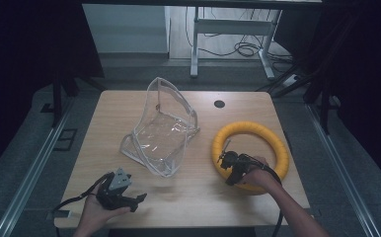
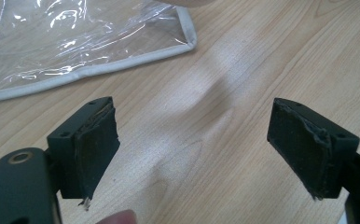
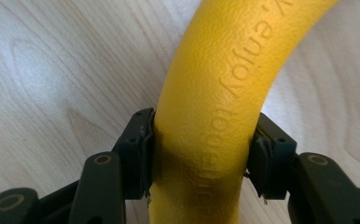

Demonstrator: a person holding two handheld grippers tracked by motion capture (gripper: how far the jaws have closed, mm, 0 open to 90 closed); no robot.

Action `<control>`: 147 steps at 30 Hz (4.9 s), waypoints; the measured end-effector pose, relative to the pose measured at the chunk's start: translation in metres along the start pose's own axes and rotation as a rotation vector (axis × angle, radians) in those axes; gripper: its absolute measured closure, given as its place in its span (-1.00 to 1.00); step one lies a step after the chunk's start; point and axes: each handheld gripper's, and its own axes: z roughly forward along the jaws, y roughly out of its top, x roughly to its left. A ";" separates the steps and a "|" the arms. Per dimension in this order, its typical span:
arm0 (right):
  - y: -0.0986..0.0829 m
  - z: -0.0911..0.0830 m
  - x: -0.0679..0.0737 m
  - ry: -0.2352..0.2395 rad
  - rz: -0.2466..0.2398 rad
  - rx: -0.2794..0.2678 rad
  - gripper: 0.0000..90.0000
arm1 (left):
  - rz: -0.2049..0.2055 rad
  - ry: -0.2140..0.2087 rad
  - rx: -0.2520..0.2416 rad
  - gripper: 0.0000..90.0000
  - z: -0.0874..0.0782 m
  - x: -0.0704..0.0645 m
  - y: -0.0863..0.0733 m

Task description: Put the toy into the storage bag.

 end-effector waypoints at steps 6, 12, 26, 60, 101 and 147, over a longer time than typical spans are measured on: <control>-0.008 -0.021 -0.010 0.027 0.042 -0.099 0.09 | 0.000 0.002 0.000 -0.64 0.000 0.001 0.000; -0.012 -0.037 -0.018 0.043 0.083 -0.162 0.09 | -0.001 0.004 -0.001 -0.64 0.000 0.001 0.000; -0.028 -0.069 -0.030 0.014 0.143 -0.288 0.10 | 0.004 0.003 0.007 -0.64 0.002 0.000 0.000; -0.033 -0.142 -0.031 -0.031 0.169 -0.702 0.10 | 0.004 0.011 0.001 -0.64 0.001 0.001 0.000; -0.014 -0.164 -0.008 0.118 0.135 -1.051 0.08 | -0.009 0.015 -0.017 -0.64 -0.002 0.002 0.001; 0.017 -0.194 0.012 0.167 0.081 -1.178 0.08 | 0.003 0.007 0.007 -0.64 0.005 0.000 0.000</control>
